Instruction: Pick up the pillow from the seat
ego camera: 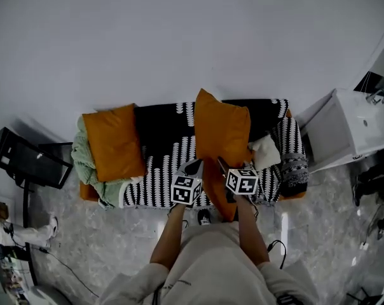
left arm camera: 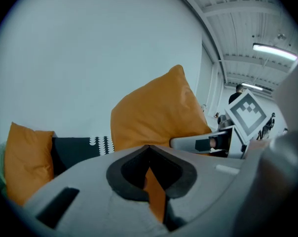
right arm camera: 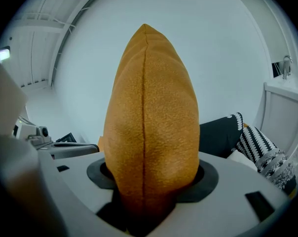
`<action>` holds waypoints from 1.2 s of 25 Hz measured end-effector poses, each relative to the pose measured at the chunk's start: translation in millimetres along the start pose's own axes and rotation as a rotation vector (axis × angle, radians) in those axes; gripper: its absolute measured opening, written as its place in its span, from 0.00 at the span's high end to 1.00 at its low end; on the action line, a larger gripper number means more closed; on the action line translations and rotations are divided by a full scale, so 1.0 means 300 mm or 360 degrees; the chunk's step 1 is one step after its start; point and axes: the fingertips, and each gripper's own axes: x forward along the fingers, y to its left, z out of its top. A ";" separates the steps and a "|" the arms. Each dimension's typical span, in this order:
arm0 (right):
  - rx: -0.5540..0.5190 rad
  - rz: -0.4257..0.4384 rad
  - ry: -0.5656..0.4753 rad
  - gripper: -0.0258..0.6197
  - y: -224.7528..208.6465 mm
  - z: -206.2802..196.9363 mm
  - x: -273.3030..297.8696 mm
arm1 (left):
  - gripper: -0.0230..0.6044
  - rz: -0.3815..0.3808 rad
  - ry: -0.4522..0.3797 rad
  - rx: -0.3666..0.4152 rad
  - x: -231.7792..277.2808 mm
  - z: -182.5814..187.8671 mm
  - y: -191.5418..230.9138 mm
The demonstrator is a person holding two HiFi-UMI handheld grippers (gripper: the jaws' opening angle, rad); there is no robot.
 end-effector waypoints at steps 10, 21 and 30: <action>0.0001 -0.0028 0.0003 0.52 0.048 -0.042 0.010 | 0.95 0.0158 -0.0072 -0.0172 -0.121 -0.040 0.166; -0.0033 0.0011 0.0008 0.52 0.094 -0.034 0.030 | 0.95 0.0223 -0.0105 -0.0152 -0.163 -0.039 0.207; -0.0063 0.0000 0.0034 0.52 0.100 -0.056 0.014 | 0.95 0.0177 -0.0099 -0.0157 -0.144 -0.054 0.186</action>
